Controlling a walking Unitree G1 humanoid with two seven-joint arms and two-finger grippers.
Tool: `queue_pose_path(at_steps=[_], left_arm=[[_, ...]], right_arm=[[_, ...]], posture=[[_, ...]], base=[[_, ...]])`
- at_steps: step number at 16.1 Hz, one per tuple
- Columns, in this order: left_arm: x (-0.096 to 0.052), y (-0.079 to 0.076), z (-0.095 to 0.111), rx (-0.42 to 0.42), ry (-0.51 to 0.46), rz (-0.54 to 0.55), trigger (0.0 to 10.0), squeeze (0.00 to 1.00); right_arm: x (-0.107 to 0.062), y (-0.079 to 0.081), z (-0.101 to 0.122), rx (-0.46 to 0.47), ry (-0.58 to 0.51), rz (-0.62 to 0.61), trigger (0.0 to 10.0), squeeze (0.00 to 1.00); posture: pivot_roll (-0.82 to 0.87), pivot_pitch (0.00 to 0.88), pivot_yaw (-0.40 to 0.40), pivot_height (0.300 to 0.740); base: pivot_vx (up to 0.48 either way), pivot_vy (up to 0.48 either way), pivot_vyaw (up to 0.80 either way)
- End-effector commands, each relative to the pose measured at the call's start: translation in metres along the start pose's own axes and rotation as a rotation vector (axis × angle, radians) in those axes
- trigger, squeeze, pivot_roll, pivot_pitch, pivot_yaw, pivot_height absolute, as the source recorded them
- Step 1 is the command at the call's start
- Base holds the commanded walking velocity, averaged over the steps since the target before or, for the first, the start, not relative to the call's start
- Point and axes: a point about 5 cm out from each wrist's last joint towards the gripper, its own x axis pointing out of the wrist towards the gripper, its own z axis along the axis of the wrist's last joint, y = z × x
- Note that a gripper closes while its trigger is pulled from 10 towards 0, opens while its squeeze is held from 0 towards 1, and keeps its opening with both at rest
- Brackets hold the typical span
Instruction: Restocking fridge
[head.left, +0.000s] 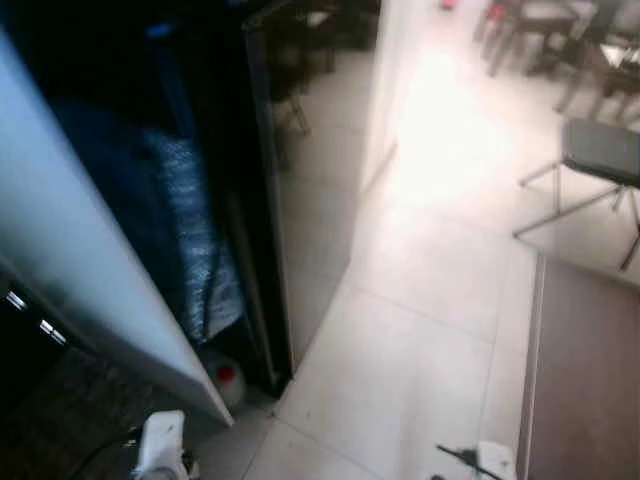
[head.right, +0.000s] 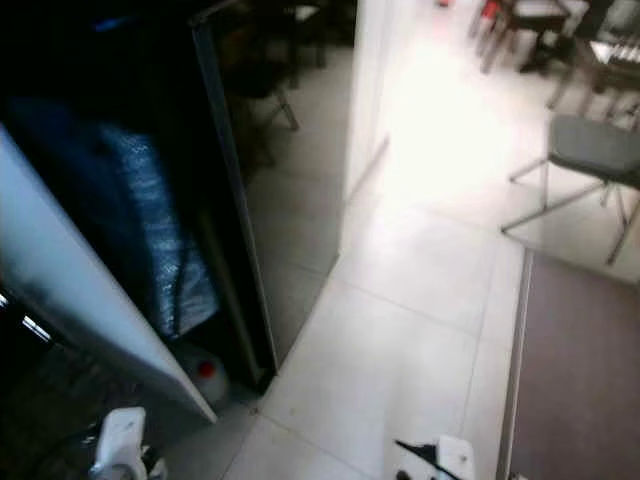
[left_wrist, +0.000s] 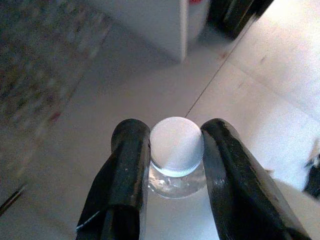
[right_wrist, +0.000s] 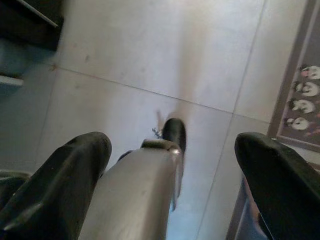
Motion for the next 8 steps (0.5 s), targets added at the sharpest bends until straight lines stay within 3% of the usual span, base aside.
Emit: queue_pose_path(at_steps=[1, 3, 5, 8], left_arm=[[-0.0029, 0.0106, -0.0134, 0.011, 0.050, 0.027, 10.0, 0.00], [-0.0028, 0.0107, -0.0133, 0.013, 0.050, 0.027, 10.0, 0.00], [-0.0029, 0.0107, -0.0134, 0.015, 0.050, 0.027, 10.0, 0.00], [-0.0029, 0.0107, -0.0135, 0.017, 0.050, 0.027, 10.0, 0.00]], right_arm=[[0.0016, 0.0064, 0.0008, 0.012, -0.006, 0.013, 10.0, 0.00], [0.0016, 0.0066, 0.0008, 0.008, -0.003, 0.014, 10.0, 0.00], [0.0016, 0.0068, 0.0011, 0.008, -0.006, 0.016, 10.0, 0.00], [0.0017, 0.0073, 0.0023, 0.015, -0.020, 0.021, 10.0, 0.00]], posture=[[0.09, 0.032, 0.017, 0.740], [0.09, 0.032, 0.017, 0.740], [0.09, 0.033, 0.017, 0.740], [0.09, 0.034, 0.017, 0.740]], base=[[0.000, 0.266, 0.00], [0.000, 0.259, 0.00], [0.000, 0.262, -0.57], [0.000, 0.260, 0.00]])
